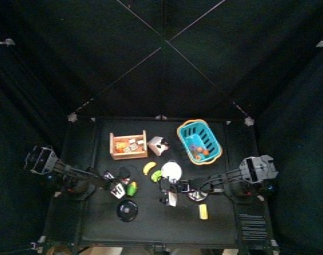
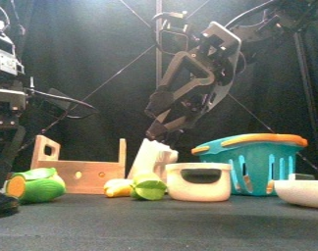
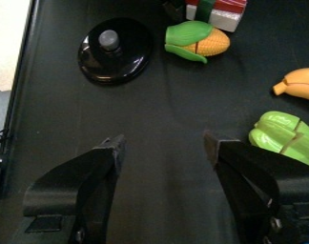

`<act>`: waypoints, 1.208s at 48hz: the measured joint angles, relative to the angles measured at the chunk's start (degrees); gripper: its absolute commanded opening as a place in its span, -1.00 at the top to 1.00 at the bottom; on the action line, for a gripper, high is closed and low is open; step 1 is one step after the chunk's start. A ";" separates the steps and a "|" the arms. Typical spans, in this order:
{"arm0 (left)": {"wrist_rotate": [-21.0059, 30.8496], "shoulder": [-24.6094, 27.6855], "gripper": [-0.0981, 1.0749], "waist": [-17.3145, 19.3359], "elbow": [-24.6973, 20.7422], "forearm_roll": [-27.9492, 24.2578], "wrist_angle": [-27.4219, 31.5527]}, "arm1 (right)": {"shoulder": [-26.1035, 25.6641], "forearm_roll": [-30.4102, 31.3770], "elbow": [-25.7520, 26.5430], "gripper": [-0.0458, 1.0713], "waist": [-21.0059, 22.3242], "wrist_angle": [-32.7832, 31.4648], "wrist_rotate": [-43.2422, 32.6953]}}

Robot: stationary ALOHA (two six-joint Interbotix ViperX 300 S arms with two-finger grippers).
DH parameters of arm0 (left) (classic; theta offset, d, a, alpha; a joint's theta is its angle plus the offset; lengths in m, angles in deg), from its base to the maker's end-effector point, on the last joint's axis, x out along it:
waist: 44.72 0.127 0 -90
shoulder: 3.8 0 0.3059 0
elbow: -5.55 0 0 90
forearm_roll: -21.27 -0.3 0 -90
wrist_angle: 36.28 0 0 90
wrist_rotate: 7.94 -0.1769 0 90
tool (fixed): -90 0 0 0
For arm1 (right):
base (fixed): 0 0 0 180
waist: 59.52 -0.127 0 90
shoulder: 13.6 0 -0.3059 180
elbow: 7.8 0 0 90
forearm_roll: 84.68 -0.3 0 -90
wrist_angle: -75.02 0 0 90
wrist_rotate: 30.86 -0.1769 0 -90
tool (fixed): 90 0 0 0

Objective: Grab salmon sushi

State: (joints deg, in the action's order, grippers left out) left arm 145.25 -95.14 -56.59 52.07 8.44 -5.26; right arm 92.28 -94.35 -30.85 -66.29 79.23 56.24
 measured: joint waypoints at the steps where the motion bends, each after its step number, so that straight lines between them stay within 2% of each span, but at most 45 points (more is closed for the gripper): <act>1: 0.09 0.09 -0.80 0.00 0.00 0.00 -0.26 | 0.00 0.00 0.00 -0.81 0.09 0.00 0.00; 33: 0.53 1.67 -0.78 2.11 0.00 -1.32 -1.93 | 0.88 -0.09 0.00 -0.81 0.00 -0.09 0.00; 43: 0.53 1.67 -0.69 2.11 0.18 -1.23 -1.85 | 0.97 -0.18 0.00 -0.81 0.00 0.00 0.00; 58: 0.53 -0.44 -0.72 2.11 0.18 -0.53 -1.05 | 0.97 -0.26 0.00 -0.81 0.00 0.00 0.00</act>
State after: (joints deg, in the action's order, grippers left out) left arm 145.78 -95.58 -54.48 52.25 7.92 -6.31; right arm 93.25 -94.61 -30.85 -66.29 79.23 56.24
